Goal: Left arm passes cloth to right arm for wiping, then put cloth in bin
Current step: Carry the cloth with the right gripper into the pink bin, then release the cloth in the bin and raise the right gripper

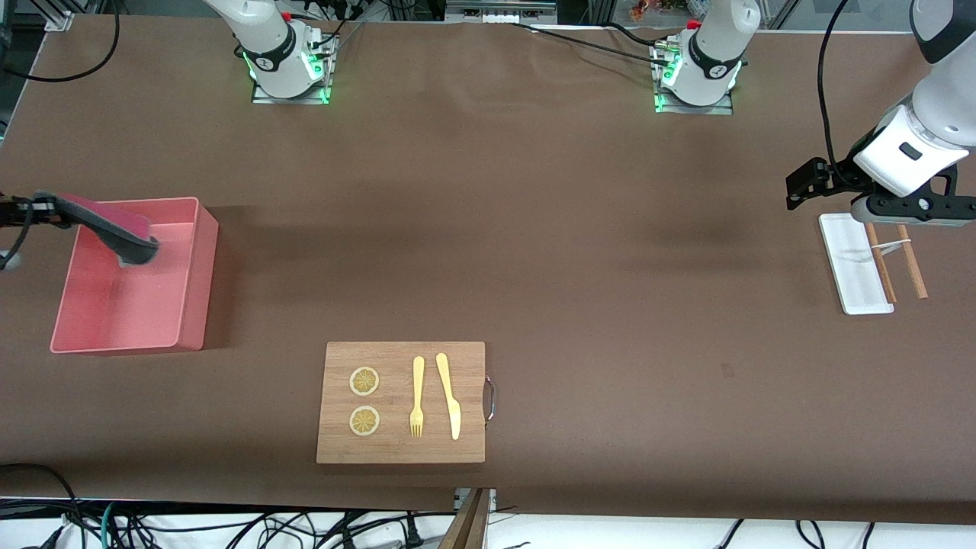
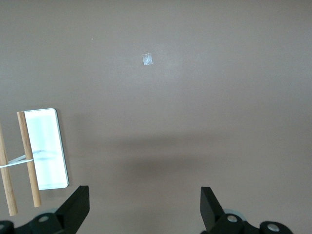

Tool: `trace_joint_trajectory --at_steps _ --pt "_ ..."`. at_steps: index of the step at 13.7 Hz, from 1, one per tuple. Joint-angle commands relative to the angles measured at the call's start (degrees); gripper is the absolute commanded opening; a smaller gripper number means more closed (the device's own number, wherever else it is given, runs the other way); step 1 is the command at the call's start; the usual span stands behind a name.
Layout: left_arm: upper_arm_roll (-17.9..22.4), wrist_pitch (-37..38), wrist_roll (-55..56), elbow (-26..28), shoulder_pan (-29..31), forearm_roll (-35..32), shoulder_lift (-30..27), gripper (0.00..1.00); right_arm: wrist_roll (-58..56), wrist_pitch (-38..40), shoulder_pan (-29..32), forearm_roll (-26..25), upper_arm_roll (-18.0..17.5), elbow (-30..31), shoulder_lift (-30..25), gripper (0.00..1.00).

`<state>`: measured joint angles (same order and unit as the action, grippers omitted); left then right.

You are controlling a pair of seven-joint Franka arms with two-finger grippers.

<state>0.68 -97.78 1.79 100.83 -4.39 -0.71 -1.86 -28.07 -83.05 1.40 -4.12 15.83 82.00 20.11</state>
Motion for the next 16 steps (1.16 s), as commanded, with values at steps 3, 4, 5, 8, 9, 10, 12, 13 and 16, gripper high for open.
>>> trace_joint_trajectory --at_steps 3,4,5,8,9,10,12,13,16 --pt "-0.06 0.66 -0.03 -0.37 0.35 0.62 -0.16 1.00 -3.13 -10.79 0.54 -1.42 0.61 8.86 1.86 0.00" --pt "-0.06 0.74 0.06 -0.37 0.35 0.62 -0.16 1.00 -3.13 -13.60 0.54 -1.25 0.61 10.97 2.38 0.00" --pt "-0.06 0.83 -0.03 -0.37 0.35 0.62 -0.16 1.00 -3.04 -16.50 0.54 -1.24 0.61 12.90 2.74 0.00" --pt "0.11 0.92 -0.03 -0.37 0.52 0.62 -0.16 1.00 -2.95 -26.60 0.71 -1.16 0.61 19.05 4.14 0.00" --pt "0.11 1.01 -0.12 -0.37 0.53 0.62 -0.16 1.00 -2.95 -29.51 0.71 -1.07 0.61 20.38 4.67 0.00" --pt "0.11 1.27 -0.03 -0.37 0.44 0.62 -0.16 1.00 -2.86 -32.15 0.71 -1.07 0.61 21.44 5.54 0.00" --pt "0.20 1.36 -0.12 -0.37 0.53 0.62 -0.16 1.00 -2.25 -35.76 0.71 -0.37 0.61 21.97 6.69 0.90" --pt "0.20 1.36 -0.12 -0.37 0.53 0.62 -0.16 1.00 -2.16 -35.86 0.63 0.51 0.61 21.89 6.52 1.00" --pt "0.29 1.36 -0.12 -0.37 0.53 0.62 -0.07 1.00 -2.60 -35.08 0.80 5.16 0.61 20.75 2.84 1.00"
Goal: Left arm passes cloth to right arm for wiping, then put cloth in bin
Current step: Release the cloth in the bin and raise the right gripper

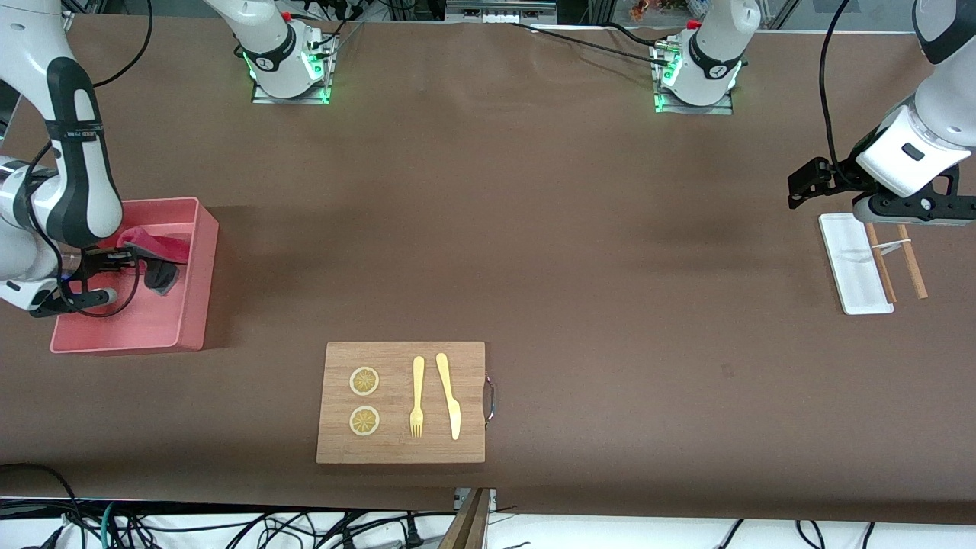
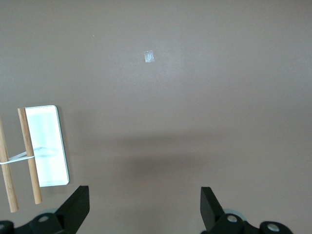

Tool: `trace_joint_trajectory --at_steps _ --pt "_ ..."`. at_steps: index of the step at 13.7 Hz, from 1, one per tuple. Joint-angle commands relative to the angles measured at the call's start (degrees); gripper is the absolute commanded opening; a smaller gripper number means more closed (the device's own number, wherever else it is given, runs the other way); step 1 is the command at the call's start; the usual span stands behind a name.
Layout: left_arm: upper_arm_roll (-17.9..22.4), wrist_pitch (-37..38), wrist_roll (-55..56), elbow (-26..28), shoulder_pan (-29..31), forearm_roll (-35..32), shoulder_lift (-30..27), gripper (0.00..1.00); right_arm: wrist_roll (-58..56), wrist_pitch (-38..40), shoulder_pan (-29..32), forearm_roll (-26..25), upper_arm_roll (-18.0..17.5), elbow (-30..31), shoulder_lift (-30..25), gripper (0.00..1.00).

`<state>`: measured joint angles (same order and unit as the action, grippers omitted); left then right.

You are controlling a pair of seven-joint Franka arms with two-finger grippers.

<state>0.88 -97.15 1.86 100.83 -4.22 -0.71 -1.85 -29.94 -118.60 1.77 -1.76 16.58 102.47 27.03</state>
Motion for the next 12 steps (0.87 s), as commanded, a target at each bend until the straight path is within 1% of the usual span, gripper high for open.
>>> trace_joint_trajectory --at_steps 1,4,5,7,9,10,12 --pt "0.09 0.74 -0.19 -0.38 0.35 0.62 -0.17 1.00 -0.64 1.61 0.43 2.82 -0.14 -0.42 -5.65 1.00" --pt "0.09 0.82 -0.27 -0.38 0.35 0.62 -0.17 1.00 0.93 9.67 0.16 2.91 -0.67 -4.89 -9.61 1.00" --pt "0.09 0.82 -0.27 -0.38 0.35 0.53 -0.17 1.00 4.51 13.53 -0.01 2.73 -1.28 -6.74 -10.32 1.00" --pt "0.09 0.82 -0.19 -0.38 0.35 0.53 -0.17 1.00 14.77 19.87 0.16 2.12 -6.18 -10.17 -12.16 1.00" --pt "0.18 0.82 -0.27 -0.38 0.44 0.53 -0.08 1.00 27.24 22.52 0.25 1.50 -11.01 -10.62 -15.49 1.00" --pt "0.18 0.82 -0.27 -0.38 0.70 0.53 -0.17 1.00 31.13 23.67 0.34 1.59 -12.95 -10.71 -16.99 1.00" --pt "0.09 0.82 -0.19 -0.38 0.71 0.53 -0.17 1.00 32.05 24.82 0.34 1.41 -15.68 -10.71 -19.20 1.00"
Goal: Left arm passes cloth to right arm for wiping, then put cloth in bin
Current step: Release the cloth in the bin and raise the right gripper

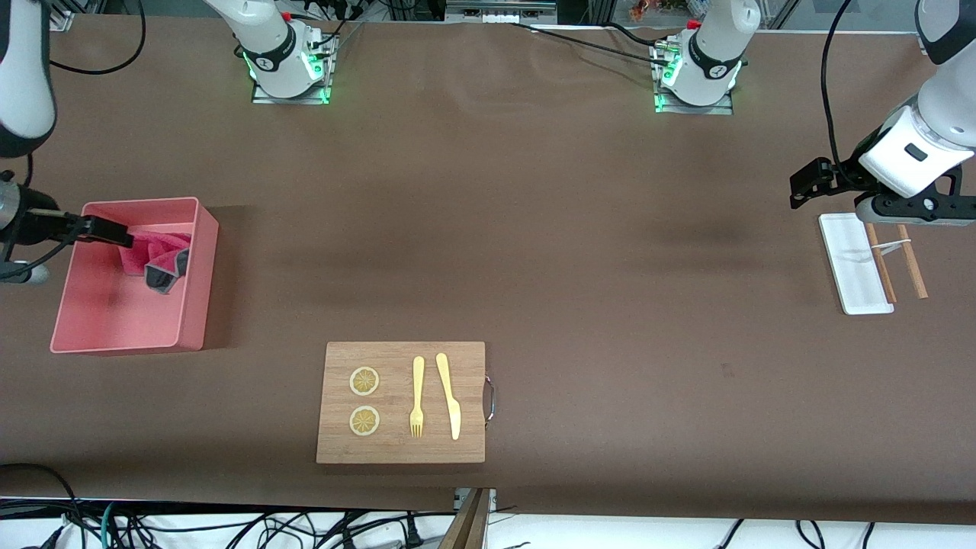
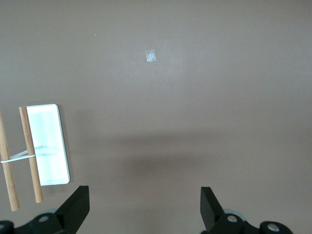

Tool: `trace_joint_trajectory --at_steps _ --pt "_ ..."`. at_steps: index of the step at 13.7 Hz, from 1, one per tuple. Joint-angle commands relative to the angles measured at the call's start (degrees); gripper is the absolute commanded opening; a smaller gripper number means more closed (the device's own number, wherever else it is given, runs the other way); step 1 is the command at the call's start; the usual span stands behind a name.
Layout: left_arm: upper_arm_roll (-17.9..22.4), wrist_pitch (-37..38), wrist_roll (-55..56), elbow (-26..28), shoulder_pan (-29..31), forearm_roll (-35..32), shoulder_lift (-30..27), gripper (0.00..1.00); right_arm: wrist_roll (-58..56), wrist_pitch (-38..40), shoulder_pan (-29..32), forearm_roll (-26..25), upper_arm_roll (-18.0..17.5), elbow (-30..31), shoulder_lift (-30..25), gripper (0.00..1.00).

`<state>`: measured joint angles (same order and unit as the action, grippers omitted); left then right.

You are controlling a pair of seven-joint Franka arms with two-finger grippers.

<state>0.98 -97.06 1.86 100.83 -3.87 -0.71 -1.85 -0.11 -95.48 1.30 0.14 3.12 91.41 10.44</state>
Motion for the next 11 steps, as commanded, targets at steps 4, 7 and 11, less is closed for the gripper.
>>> trace_joint_trajectory --at_steps 4,7,11 --pt "-0.02 0.81 -0.19 -0.38 0.35 0.53 -0.17 1.00 1.78 1.35 2.04 -0.14 -3.03 0.35 -8.41 1.00" --pt "-0.19 0.82 -0.18 -0.38 0.35 0.53 -0.17 1.00 1.87 3.71 2.04 -0.23 -3.12 0.43 -9.22 1.00" --pt "-0.19 0.82 -0.19 -0.38 0.35 0.53 -0.17 1.00 -0.06 5.12 2.13 -0.06 -2.95 -0.36 -8.78 1.00"
